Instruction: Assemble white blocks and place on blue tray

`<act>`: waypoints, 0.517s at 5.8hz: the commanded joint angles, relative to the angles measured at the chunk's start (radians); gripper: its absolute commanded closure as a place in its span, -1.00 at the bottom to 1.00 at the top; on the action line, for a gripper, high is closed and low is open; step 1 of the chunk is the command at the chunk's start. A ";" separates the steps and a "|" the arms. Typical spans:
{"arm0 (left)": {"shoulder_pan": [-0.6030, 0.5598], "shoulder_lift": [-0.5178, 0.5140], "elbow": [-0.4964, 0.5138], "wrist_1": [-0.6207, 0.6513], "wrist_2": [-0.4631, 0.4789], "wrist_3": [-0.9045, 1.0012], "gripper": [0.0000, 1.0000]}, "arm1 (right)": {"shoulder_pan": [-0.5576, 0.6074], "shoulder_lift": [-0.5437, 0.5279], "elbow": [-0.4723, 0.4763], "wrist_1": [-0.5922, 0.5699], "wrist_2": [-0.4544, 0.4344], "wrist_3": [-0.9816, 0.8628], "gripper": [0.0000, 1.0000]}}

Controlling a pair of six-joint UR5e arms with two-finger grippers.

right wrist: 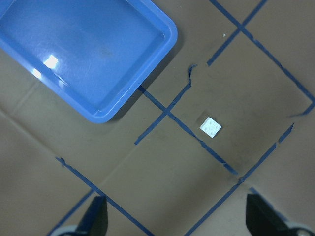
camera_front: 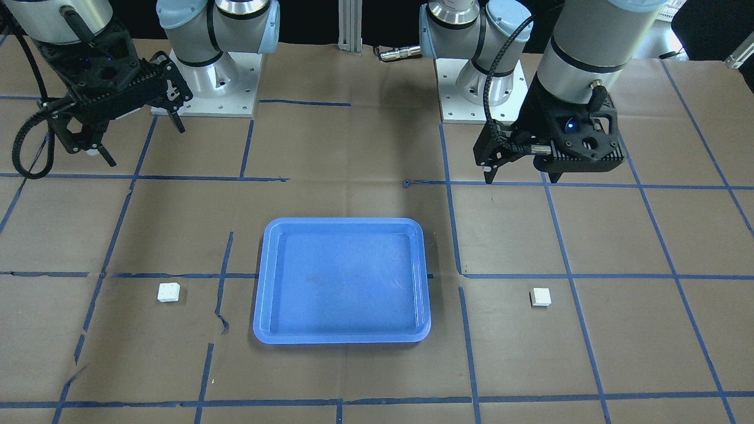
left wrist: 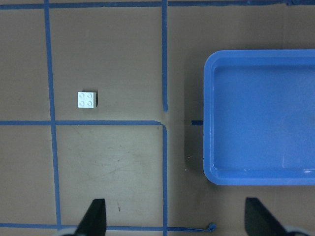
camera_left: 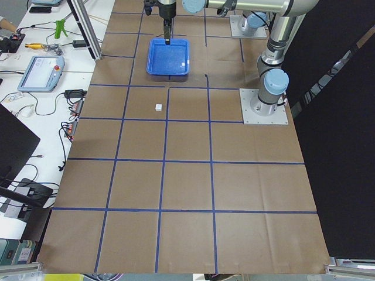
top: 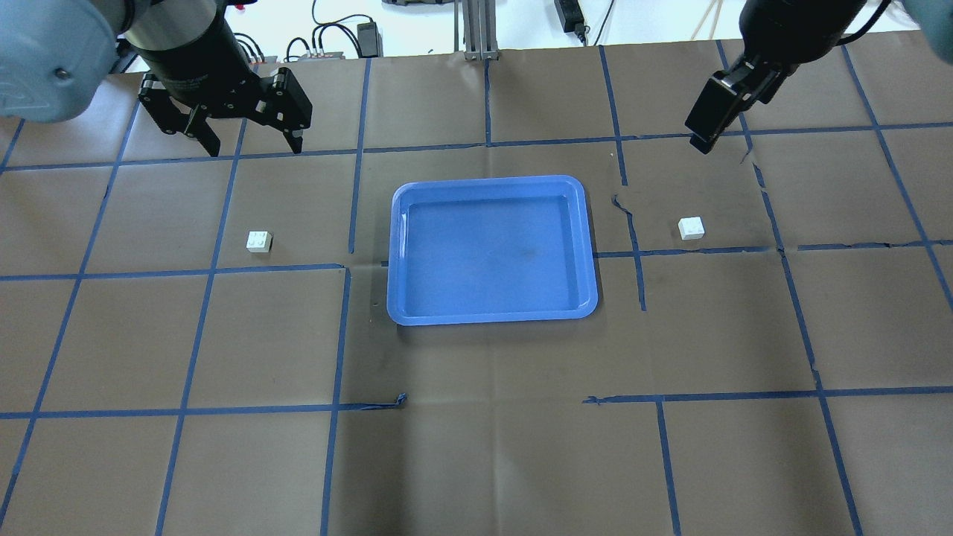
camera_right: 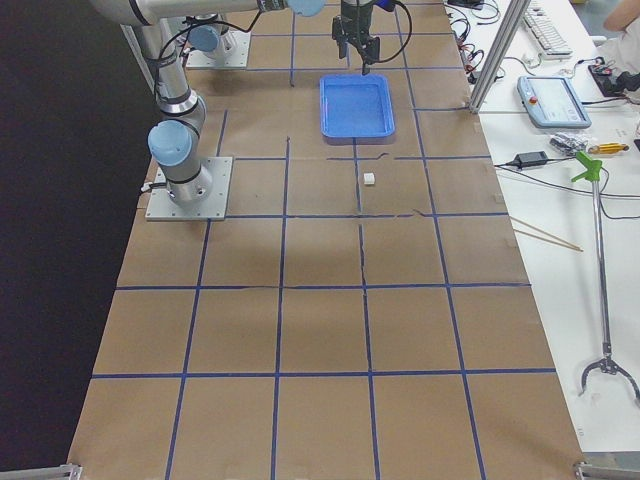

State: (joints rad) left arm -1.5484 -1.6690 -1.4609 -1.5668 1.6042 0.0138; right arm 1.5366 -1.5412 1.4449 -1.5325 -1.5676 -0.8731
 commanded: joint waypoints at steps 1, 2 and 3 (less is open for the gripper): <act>0.085 -0.018 -0.038 0.005 0.000 0.107 -0.97 | -0.062 0.009 0.003 -0.044 0.000 -0.496 -1.00; 0.126 -0.020 -0.065 0.008 0.002 0.174 -0.97 | -0.149 0.024 0.005 -0.044 0.007 -0.708 -1.00; 0.176 -0.026 -0.090 0.028 0.000 0.234 -0.97 | -0.230 0.045 0.005 -0.043 0.015 -0.941 -1.00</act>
State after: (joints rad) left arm -1.4168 -1.6895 -1.5270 -1.5527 1.6052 0.1903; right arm 1.3816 -1.5138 1.4490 -1.5748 -1.5592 -1.5971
